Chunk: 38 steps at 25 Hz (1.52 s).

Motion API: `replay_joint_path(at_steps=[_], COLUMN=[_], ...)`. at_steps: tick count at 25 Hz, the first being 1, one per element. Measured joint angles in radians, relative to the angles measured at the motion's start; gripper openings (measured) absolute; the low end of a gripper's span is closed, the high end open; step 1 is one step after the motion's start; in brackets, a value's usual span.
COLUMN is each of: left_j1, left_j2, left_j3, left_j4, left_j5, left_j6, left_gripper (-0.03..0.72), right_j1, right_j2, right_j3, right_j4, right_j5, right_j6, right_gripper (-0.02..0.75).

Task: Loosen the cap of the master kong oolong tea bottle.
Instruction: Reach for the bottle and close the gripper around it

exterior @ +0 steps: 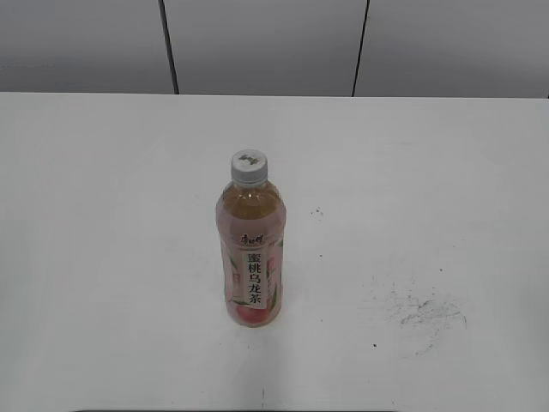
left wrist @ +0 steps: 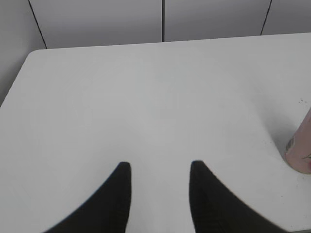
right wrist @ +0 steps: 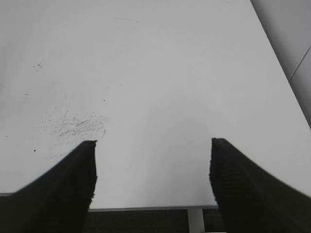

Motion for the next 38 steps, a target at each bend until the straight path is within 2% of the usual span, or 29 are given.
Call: replay_joint_path(at_steps=[8, 15, 21, 24, 27, 29, 31, 33, 38], left_j1=[0.000, 0.000, 0.000, 0.000, 0.000, 0.000, 0.000, -0.001, -0.058], left_j2=[0.000, 0.051, 0.290, 0.448, 0.610, 0.722, 0.847, 0.956, 1.180], left_j3=[-0.015, -0.010, 0.052, 0.061, 0.062, 0.062, 0.062, 0.062, 0.062], left_j4=[-0.005, -0.105, -0.339, -0.353, -0.351, -0.348, -0.313, -0.276, -0.197], left_j5=[-0.029, -0.414, -0.746, -0.877, -1.031, -1.130, -1.239, -1.334, -1.608], left_j6=[0.000, 0.000, 0.005, 0.056, 0.092, 0.097, 0.099, 0.097, 0.092], left_gripper=[0.247, 0.247, 0.250, 0.302, 0.430, 0.542, 0.603, 0.615, 0.591], right_j1=[0.000, 0.000, 0.000, 0.000, 0.000, 0.000, 0.000, 0.000, 0.000], right_j2=[0.000, 0.000, 0.000, 0.000, 0.000, 0.000, 0.000, 0.000, 0.000], right_j3=[0.000, 0.000, 0.000, 0.000, 0.000, 0.000, 0.000, 0.000, 0.000], right_j4=[0.000, 0.000, 0.000, 0.000, 0.000, 0.000, 0.000, 0.000, 0.000], right_j5=[0.000, 0.000, 0.000, 0.000, 0.000, 0.000, 0.000, 0.000, 0.000], right_j6=[0.000, 0.000, 0.000, 0.000, 0.000, 0.000, 0.000, 0.000, 0.000], right_gripper=[0.545, 0.545, 0.545, 0.545, 0.545, 0.545, 0.545, 0.545, 0.545])
